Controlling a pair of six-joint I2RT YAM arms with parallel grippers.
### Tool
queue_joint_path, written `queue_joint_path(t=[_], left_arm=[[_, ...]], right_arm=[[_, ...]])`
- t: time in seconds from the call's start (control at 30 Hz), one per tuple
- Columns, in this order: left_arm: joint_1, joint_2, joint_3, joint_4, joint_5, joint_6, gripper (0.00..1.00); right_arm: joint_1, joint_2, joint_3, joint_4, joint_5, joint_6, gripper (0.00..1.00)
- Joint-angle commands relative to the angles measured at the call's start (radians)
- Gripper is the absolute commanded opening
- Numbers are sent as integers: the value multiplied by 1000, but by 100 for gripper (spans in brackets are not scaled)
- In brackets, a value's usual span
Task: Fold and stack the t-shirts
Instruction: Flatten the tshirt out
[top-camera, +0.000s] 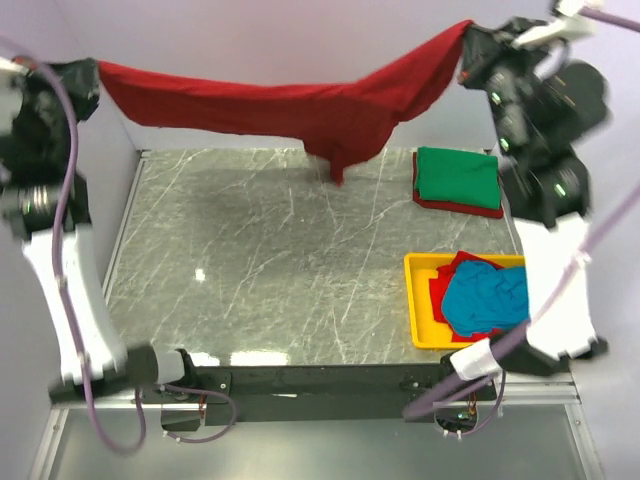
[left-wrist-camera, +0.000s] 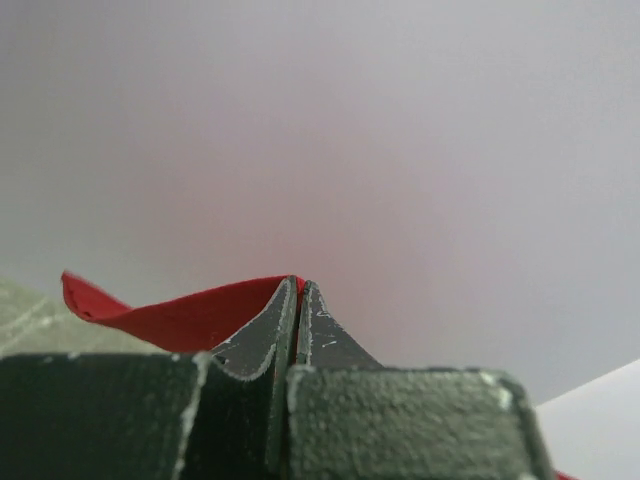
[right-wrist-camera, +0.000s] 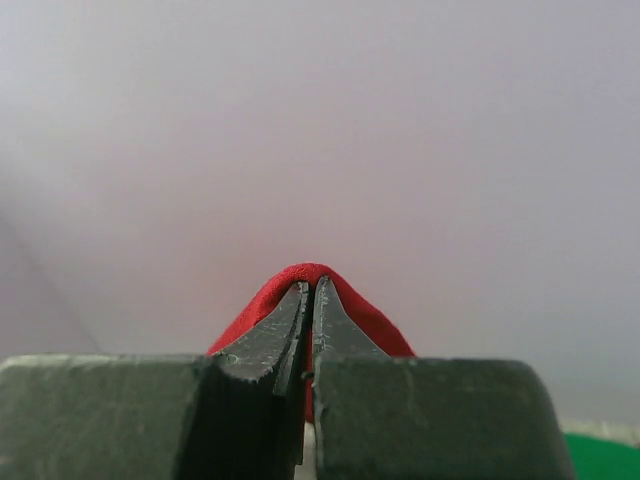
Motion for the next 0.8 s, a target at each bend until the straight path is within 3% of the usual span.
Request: queue_joint_path(t=[0.0, 0.17, 0.37, 0.77], left_arm=[[2, -154, -61, 66, -139, 23, 1], [2, -284, -98, 19, -253, 77, 1], [2, -366, -92, -14, -325, 112, 1], [2, -236, -44, 2, -248, 79, 1]], right_arm=[[53, -101, -56, 101, 32, -49, 0], [154, -210, -105, 129, 101, -118, 0], [205, -229, -31, 132, 133, -187, 0], [189, -57, 18, 224, 140, -256, 0]])
